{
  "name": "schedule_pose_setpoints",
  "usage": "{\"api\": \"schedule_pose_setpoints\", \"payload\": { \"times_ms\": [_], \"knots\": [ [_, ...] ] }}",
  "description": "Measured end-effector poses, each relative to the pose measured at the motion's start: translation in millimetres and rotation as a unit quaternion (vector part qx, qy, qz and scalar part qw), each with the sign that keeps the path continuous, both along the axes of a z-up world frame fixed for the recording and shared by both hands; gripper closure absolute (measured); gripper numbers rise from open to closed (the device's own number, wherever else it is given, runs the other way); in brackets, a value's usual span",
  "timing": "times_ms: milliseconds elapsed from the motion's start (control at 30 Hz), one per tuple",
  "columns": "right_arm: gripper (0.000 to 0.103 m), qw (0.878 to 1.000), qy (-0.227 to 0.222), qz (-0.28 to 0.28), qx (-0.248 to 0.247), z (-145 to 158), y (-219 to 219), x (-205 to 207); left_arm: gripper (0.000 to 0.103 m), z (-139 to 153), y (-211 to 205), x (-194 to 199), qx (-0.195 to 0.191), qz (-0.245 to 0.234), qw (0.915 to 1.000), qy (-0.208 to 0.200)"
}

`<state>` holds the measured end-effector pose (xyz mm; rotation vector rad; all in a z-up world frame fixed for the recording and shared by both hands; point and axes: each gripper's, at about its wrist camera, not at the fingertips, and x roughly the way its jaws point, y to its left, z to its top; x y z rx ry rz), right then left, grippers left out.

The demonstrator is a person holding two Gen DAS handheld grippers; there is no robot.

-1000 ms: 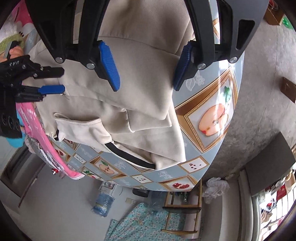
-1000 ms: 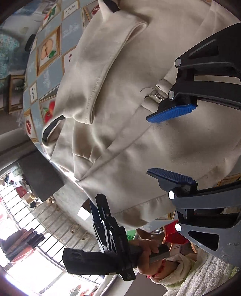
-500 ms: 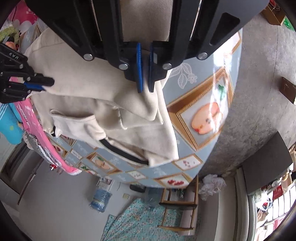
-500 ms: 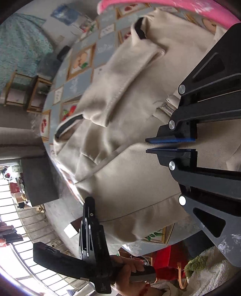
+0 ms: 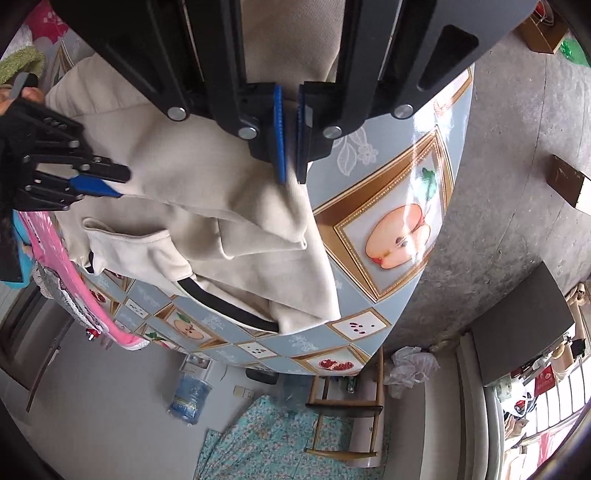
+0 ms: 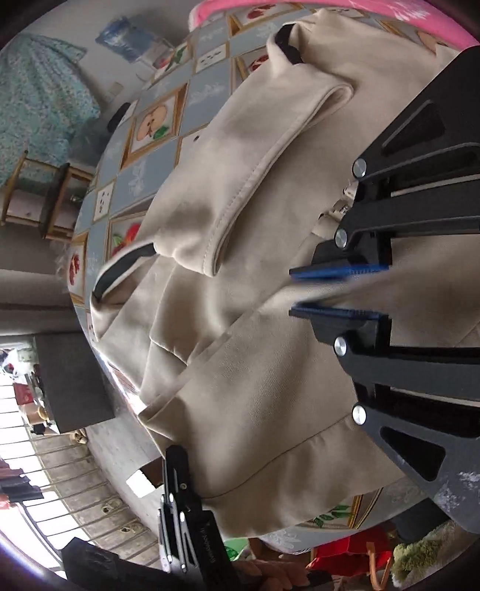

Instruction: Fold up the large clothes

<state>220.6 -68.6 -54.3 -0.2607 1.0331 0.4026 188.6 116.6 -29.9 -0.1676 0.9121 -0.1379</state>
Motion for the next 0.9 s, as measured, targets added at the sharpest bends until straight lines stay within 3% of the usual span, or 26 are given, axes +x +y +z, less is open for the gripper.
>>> {"api": "schedule_pose_setpoints", "payload": {
  "times_ms": [100,233,367,500,533,633,800,900],
  "knots": [
    [0.071,0.995,-0.009,-0.075,0.065,31.6,-60.7,-14.5,0.097,-1.0,1.4,-0.4,0.000,0.001,1.0000,0.002],
    [0.059,0.981,-0.023,-0.186,0.054,58.0,-152.1,-43.4,0.097,-2.2,1.1,-0.9,0.005,0.001,1.0000,0.001],
    [0.056,0.964,-0.011,-0.265,0.007,46.8,-221.4,-62.2,0.097,-3.6,0.7,-0.9,0.009,0.002,1.0000,0.000],
    [0.055,0.951,0.012,-0.307,0.032,25.6,-265.0,-68.9,0.097,-4.8,-2.9,-0.6,0.023,0.002,0.9997,-0.002],
    [0.058,0.949,0.015,-0.310,0.054,19.5,-269.3,-65.7,0.097,-4.8,-3.6,-0.4,0.026,0.002,0.9997,-0.002],
    [0.095,0.946,0.013,-0.312,0.091,10.5,-269.5,-59.4,0.097,-5.9,-5.2,0.4,0.033,0.000,0.9995,-0.005],
    [0.098,0.934,-0.097,-0.324,0.116,58.6,-262.6,-85.1,0.097,-4.3,-5.4,0.4,0.039,-0.001,0.9992,-0.008],
    [0.098,0.924,-0.110,-0.341,0.132,57.4,-269.7,-82.4,0.097,-4.4,-4.6,0.7,0.039,-0.001,0.9992,-0.008]
  ]
}}
